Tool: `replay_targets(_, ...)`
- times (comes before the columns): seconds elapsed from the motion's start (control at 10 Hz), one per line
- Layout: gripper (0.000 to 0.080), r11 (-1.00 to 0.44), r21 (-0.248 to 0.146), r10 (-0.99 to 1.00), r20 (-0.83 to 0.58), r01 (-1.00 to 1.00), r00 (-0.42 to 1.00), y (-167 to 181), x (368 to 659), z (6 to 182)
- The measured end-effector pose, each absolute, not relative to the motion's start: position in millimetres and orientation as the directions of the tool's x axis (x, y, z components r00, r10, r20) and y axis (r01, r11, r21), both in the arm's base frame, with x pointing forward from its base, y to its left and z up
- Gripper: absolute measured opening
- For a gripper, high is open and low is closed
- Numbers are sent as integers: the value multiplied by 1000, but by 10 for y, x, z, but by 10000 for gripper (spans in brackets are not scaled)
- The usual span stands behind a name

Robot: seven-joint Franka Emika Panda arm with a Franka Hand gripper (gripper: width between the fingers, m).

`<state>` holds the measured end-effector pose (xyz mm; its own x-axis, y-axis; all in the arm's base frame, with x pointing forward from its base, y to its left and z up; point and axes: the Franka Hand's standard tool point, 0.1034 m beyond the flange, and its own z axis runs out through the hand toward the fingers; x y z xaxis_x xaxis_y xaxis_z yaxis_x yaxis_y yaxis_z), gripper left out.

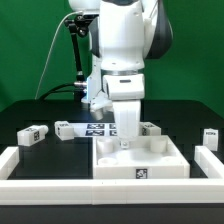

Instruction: Assemble one leg

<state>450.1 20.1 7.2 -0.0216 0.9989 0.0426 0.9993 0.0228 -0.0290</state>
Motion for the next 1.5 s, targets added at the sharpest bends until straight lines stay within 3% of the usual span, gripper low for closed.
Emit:
replay_targets(0.4, 61, 45, -4, 997, 69, 999, -44, 472, 4790, 74)
replay_targets(1.2, 68, -13, -13, 998, 63, 1000, 13, 529, 4888, 71)
replay_targets(1.4, 429, -13, -14, 998, 63, 1000, 14, 527, 4886, 70)
replay_targets(1.5, 429, -13, -14, 998, 63, 1000, 14, 526, 4886, 69)
